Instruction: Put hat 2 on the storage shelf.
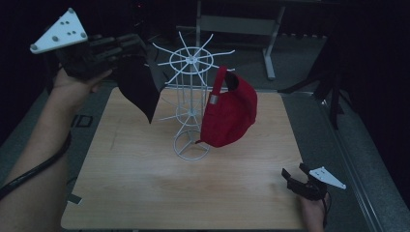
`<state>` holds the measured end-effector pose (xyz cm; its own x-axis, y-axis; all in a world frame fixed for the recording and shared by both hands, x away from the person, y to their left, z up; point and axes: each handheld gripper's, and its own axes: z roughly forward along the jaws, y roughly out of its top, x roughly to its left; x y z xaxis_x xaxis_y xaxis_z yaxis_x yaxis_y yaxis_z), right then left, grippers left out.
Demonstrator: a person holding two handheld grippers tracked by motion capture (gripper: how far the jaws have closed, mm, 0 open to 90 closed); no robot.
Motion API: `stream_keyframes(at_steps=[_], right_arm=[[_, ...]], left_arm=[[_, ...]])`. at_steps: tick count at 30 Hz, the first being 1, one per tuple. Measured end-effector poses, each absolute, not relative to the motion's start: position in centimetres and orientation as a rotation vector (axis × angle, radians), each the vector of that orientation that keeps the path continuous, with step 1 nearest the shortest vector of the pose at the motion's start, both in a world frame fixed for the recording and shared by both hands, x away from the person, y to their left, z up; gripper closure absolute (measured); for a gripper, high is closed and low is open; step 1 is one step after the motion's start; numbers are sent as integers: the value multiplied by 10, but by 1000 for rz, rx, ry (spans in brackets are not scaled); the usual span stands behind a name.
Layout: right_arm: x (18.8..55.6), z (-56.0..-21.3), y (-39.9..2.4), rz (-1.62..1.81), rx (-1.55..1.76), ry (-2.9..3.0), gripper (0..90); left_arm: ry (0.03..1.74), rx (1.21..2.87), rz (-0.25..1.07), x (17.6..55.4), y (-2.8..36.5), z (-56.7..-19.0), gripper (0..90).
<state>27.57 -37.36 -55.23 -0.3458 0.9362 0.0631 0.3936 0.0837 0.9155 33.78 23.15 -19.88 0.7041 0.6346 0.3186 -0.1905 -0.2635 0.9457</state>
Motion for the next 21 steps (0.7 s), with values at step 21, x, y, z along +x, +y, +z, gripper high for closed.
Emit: stream_keyframes(at_steps=[21], right_arm=[[275,-552,-374,1249,1306,1799,188]], left_arm=[[443,1701,748,361,218,-228,835]])
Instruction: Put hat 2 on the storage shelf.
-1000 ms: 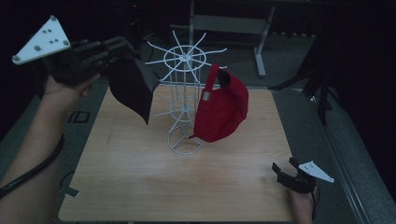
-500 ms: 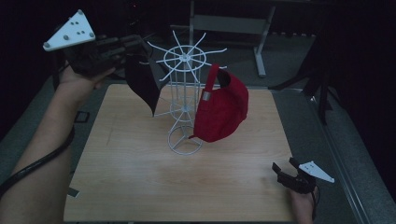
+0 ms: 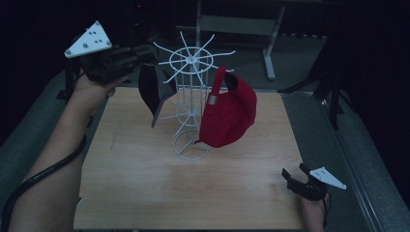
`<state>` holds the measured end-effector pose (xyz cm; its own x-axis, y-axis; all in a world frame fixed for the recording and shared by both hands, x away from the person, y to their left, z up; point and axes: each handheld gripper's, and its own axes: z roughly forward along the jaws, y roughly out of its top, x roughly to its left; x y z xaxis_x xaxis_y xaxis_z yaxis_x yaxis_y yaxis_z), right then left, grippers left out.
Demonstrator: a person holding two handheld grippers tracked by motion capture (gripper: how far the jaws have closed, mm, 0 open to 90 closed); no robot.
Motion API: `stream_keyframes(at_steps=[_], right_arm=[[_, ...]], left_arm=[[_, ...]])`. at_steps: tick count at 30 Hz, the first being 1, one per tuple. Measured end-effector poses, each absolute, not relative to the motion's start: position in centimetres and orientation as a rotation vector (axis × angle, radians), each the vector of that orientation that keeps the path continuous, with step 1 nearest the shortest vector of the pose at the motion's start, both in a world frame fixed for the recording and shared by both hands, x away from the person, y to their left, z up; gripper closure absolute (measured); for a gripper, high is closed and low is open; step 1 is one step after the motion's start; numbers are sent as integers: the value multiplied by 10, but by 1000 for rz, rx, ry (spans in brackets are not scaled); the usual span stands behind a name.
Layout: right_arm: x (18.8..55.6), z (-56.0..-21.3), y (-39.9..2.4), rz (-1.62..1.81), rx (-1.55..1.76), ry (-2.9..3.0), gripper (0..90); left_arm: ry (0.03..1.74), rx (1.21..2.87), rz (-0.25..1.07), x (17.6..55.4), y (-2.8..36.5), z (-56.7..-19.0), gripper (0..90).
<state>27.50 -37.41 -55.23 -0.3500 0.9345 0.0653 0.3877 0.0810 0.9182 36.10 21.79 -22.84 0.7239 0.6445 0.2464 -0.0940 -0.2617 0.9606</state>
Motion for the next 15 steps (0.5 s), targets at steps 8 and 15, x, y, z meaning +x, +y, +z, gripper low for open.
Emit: stream_keyframes(at_steps=[8,15], right_arm=[[275,-552,-374,1244,1305,1803,188],[275,-552,-374,1245,1306,1803,188]], left_arm=[[471,1701,727,362,218,-230,809],[504,1689,714,363,218,-226,683]])
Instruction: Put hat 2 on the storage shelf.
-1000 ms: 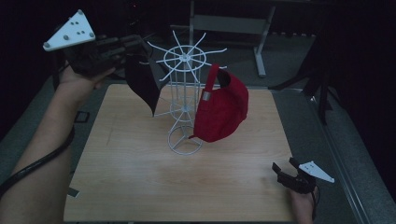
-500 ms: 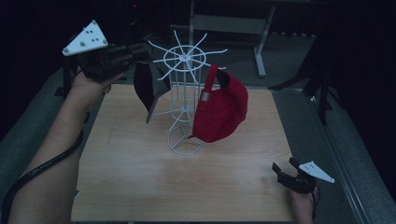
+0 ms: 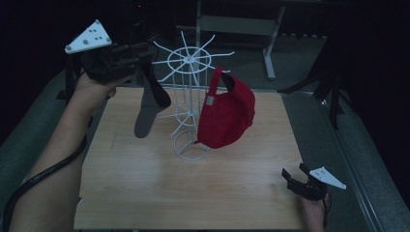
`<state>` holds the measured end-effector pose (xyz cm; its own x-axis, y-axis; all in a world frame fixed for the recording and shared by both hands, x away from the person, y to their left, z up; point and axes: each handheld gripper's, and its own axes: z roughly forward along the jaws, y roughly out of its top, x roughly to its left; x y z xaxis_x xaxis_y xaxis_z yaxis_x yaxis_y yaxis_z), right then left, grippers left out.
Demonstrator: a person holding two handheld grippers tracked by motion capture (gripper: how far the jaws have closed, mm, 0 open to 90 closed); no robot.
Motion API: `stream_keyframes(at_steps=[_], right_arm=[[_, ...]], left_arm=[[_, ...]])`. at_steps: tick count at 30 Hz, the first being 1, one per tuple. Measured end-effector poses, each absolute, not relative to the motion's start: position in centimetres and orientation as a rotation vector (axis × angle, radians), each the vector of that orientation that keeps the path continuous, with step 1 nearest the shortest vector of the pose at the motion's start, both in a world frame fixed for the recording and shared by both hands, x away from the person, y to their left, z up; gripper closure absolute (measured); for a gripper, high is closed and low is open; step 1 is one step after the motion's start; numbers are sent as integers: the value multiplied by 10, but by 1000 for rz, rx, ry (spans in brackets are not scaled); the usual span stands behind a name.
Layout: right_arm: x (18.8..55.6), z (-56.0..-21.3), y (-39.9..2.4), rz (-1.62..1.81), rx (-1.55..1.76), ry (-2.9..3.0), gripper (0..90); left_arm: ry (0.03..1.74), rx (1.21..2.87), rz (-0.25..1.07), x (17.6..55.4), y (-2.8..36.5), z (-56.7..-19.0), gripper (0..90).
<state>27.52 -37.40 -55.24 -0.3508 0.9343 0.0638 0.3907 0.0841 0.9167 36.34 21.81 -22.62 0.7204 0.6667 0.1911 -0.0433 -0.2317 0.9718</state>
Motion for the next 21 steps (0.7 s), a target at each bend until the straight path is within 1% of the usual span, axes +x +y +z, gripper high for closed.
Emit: stream_keyframes(at_steps=[3,10,13,18,21], right_arm=[[275,-552,-374,1245,1308,1803,188],[275,-552,-374,1247,1307,1802,188],[275,-552,-374,1244,1308,1804,188],[275,-552,-374,1244,1307,1803,188],[275,-552,-374,1243,1307,1804,188]], left_arm=[[502,1684,713,361,219,-226,658],[501,1681,691,356,223,-228,655],[496,1685,673,353,225,-231,626],[495,1659,664,346,230,-232,630],[486,1649,653,342,234,-233,647]])
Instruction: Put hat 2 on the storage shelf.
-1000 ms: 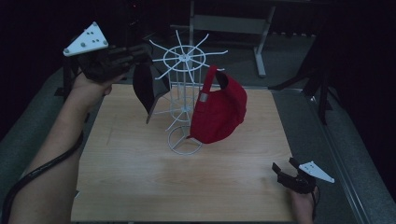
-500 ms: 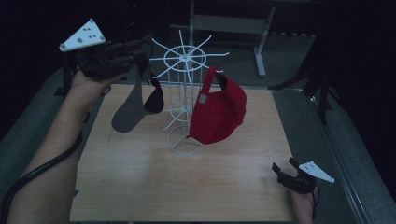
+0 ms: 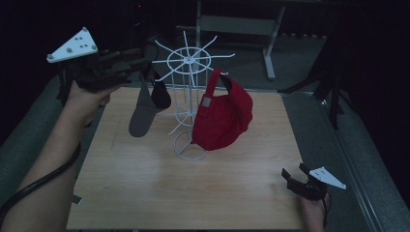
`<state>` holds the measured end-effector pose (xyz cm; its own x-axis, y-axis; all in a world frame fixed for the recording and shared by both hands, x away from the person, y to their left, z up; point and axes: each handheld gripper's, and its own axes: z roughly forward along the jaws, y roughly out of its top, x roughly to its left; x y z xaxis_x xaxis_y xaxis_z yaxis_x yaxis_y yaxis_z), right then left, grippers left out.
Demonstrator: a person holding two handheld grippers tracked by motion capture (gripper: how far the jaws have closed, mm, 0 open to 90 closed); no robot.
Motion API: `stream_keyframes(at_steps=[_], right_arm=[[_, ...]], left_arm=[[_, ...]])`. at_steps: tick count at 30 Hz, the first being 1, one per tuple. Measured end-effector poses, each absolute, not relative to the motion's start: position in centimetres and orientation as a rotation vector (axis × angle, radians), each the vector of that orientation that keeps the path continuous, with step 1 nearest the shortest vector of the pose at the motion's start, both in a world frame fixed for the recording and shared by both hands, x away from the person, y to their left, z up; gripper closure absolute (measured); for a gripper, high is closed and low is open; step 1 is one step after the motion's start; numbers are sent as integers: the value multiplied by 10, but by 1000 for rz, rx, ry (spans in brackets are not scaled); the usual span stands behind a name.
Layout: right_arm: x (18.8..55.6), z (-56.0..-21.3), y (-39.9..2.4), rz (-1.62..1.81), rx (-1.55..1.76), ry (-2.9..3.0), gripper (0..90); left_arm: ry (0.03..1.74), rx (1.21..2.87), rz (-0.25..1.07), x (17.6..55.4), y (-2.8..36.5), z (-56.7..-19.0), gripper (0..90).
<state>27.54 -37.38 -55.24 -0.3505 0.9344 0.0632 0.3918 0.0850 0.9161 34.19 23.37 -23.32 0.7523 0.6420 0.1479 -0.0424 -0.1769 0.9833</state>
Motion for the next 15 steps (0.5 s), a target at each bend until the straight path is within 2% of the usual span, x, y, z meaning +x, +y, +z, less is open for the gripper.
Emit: stream_keyframes(at_steps=[15], right_arm=[[275,-552,-373,1241,1307,1805,188]], left_arm=[[474,1619,610,319,259,-254,656]])
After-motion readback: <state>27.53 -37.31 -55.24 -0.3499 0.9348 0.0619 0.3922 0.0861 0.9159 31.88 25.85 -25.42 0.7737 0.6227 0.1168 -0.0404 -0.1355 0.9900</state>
